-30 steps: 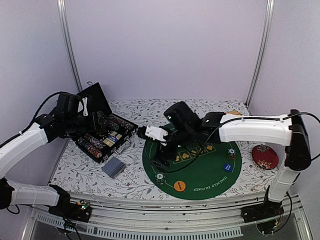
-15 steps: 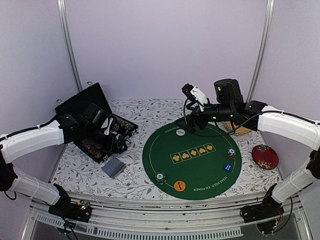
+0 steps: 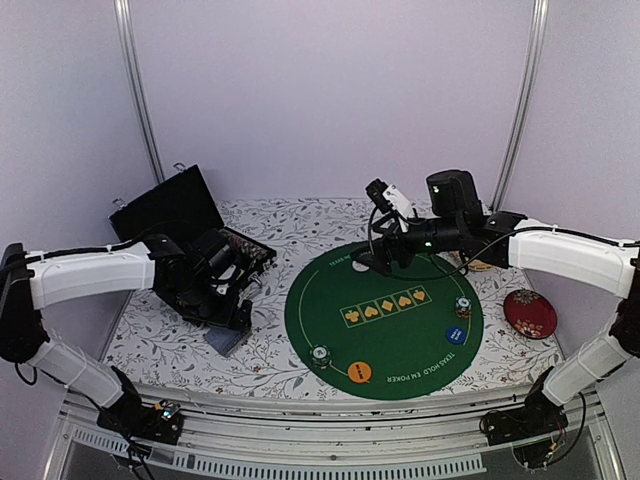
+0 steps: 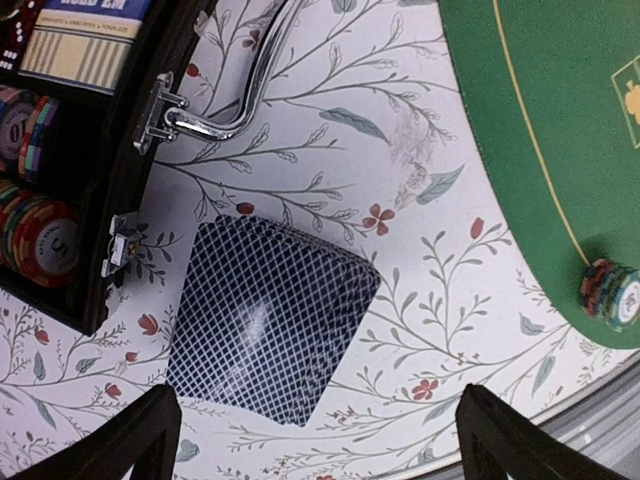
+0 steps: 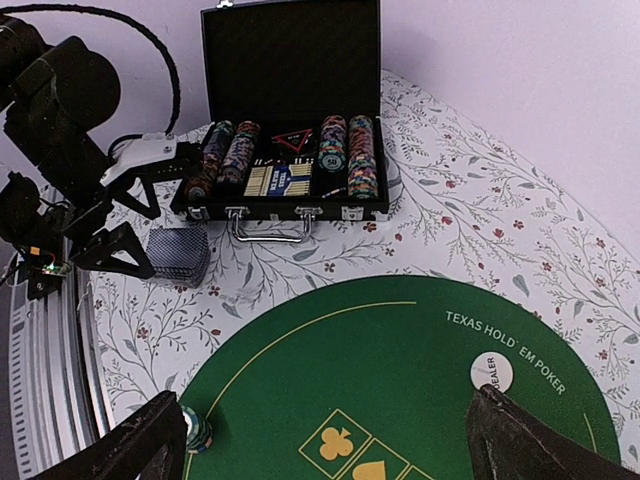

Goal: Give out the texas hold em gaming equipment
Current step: Move the poker card to the center of the board.

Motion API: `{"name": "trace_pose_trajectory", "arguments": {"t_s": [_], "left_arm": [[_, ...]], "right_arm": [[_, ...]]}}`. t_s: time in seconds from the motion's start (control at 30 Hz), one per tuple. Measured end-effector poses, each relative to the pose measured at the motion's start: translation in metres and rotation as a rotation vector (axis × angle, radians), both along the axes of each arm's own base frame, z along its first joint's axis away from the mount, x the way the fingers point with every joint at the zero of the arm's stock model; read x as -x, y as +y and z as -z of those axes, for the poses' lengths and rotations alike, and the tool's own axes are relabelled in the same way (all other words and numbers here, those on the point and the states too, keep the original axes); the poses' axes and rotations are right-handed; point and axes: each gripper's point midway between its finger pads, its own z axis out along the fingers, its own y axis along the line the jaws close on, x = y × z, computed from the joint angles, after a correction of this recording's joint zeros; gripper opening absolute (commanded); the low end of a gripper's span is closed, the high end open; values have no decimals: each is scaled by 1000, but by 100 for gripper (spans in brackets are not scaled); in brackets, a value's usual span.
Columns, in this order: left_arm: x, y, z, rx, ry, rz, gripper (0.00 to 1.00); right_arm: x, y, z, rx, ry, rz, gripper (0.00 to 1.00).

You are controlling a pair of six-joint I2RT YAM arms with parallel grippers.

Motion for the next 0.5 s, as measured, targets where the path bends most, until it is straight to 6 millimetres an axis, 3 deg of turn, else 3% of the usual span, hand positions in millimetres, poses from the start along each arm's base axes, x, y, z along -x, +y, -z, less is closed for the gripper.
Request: {"name": "trace_pose_trajectory", "arguments": {"t_s": [0.27, 0.5], "left_arm": [[3, 17, 41, -182, 100, 47, 98], [-6, 15, 40, -210, 87, 77, 98]], "right_arm": [[0, 6, 17, 15, 39, -27, 99], [1, 6, 18, 20, 42, -33, 99]]}}
